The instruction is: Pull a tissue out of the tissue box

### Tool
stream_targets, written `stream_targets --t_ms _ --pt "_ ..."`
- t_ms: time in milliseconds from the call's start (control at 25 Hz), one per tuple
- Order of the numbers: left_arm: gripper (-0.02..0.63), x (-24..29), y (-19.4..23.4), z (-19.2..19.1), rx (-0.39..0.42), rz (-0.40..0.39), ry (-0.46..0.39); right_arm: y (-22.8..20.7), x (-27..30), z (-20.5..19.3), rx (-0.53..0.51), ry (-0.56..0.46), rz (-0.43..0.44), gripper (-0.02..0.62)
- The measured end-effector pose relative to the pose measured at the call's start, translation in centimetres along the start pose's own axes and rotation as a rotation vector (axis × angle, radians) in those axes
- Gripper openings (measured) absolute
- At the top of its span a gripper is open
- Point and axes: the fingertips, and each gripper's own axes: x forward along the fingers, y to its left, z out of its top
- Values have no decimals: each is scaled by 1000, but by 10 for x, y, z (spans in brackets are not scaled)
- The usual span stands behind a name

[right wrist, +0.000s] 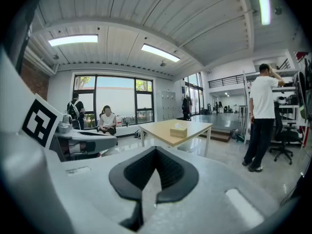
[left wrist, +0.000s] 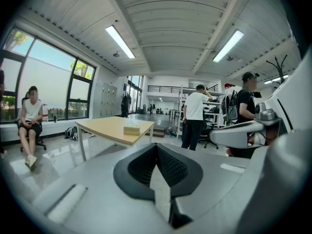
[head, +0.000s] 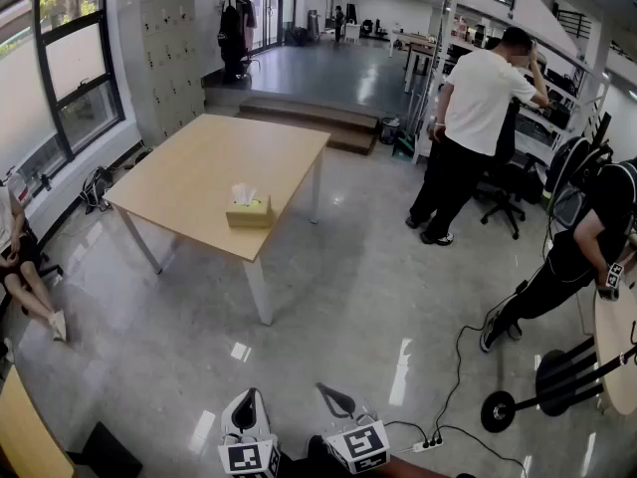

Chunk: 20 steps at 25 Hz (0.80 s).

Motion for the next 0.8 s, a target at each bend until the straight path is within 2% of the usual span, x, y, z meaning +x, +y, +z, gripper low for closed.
stream_targets --t_ms 280,800 --pt "18 3 -2 -2 6 -6 11 -4 6 0 -4 -1 -7 -11" --pt "18 31 11 -3 -4 -34 31 -10 33 -1 57 26 -8 -9"
